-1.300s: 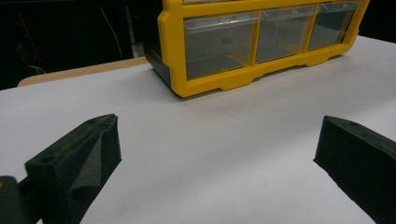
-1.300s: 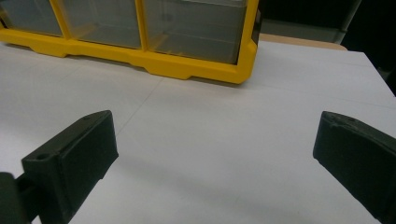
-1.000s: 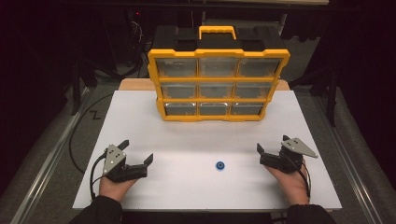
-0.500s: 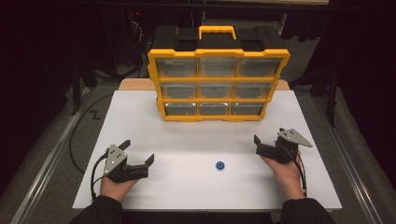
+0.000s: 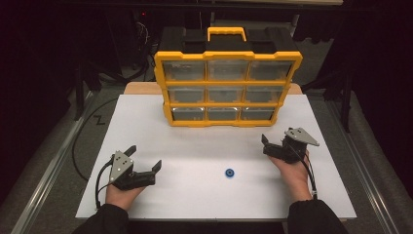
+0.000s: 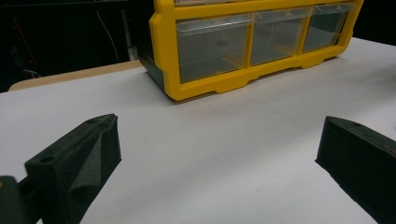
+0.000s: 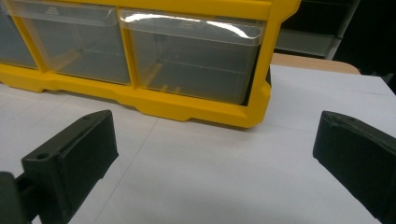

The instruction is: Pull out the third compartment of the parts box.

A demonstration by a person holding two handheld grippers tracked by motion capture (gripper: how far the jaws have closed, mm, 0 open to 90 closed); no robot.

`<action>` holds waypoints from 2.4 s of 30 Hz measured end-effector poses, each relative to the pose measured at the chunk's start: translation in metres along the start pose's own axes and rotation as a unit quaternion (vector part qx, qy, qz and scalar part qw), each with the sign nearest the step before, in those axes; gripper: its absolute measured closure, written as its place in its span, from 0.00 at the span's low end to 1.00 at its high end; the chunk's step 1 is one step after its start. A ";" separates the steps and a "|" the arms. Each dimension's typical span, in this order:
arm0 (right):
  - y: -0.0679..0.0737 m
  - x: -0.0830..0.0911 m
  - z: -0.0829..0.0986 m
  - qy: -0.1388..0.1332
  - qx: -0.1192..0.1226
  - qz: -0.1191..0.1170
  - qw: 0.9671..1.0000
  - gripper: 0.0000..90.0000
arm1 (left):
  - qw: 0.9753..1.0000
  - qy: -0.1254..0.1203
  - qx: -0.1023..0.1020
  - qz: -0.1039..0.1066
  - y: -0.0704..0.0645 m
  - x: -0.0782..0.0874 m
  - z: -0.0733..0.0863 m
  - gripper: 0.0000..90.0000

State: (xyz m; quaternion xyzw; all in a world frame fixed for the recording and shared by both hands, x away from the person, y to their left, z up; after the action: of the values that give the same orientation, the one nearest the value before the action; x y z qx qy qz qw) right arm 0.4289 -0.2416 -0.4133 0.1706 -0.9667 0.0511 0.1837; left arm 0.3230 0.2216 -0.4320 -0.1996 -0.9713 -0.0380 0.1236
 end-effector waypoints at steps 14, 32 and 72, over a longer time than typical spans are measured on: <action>-0.001 -0.015 -0.005 0.004 0.013 0.010 1.000 0.01 | 1.000 0.012 -0.004 0.005 -0.003 -0.002 0.002 0.00; -0.019 0.003 0.010 0.027 0.055 0.024 0.998 0.01 | 1.000 0.016 -0.018 0.004 -0.005 0.000 0.003 0.00; 0.009 0.005 0.020 0.054 0.297 0.054 0.952 0.01 | 1.000 0.013 -0.019 0.019 -0.010 0.000 0.004 0.01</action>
State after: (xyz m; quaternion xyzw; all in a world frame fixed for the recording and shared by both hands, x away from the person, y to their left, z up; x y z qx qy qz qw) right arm 0.4148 -0.2384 -0.4307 0.1624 -0.9043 0.3547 0.1736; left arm 0.3186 0.2130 -0.4359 -0.2202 -0.9647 -0.0561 0.1329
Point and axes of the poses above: each handheld gripper's, and its own axes: x roughly backward along the jaws, z roughly out of its underside, y roughly to its left, the point moved 2 cm from there along -x, roughly forward along the jaws, and after that the axes turned 3 degrees about -z, right-handed, at the moved point
